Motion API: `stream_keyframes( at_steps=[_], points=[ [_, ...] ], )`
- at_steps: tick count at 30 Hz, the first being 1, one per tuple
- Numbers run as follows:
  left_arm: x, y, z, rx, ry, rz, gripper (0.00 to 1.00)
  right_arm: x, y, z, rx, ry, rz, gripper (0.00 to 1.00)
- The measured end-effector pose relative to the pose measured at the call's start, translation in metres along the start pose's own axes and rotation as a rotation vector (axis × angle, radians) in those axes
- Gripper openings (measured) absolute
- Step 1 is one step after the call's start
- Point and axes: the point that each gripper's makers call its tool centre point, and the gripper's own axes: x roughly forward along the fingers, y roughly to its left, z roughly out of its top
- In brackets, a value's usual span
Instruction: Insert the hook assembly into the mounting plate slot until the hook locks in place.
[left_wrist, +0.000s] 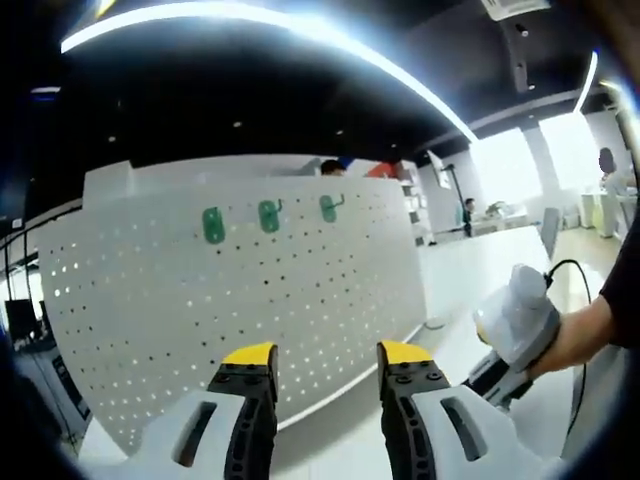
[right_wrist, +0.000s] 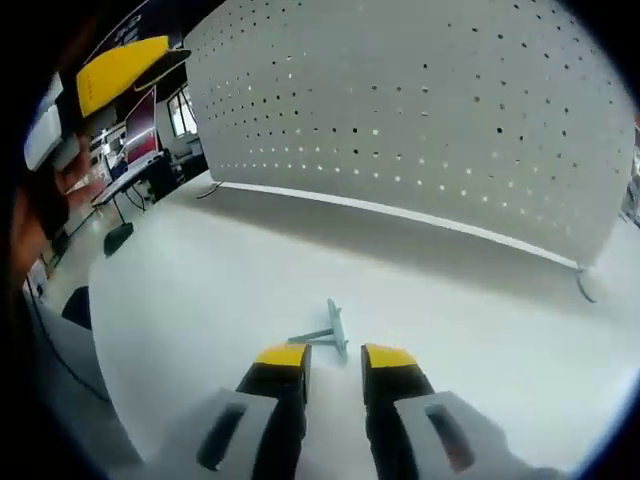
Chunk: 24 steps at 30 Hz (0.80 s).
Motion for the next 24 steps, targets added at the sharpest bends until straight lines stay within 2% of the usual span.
stream_keyframes(
  at_steps=[7,18,24],
  points=[
    [0.0,0.0003,-0.0013,0.011,0.008,-0.003,0.37,0.0031,0.0022,-0.0021,-0.048,0.014,0.002,0.1],
    [0.0,0.0008,-0.0042,0.015,0.019,-0.003,0.35,0.0042,-0.0017,0.0011,-0.105,-0.001,-0.02,0.02],
    [0.0003,-0.0013,-0.0063,0.022,0.027,-0.011,0.33,0.0035,-0.0033,0.0018,-0.112,0.002,-0.027,0.02]
  ],
)
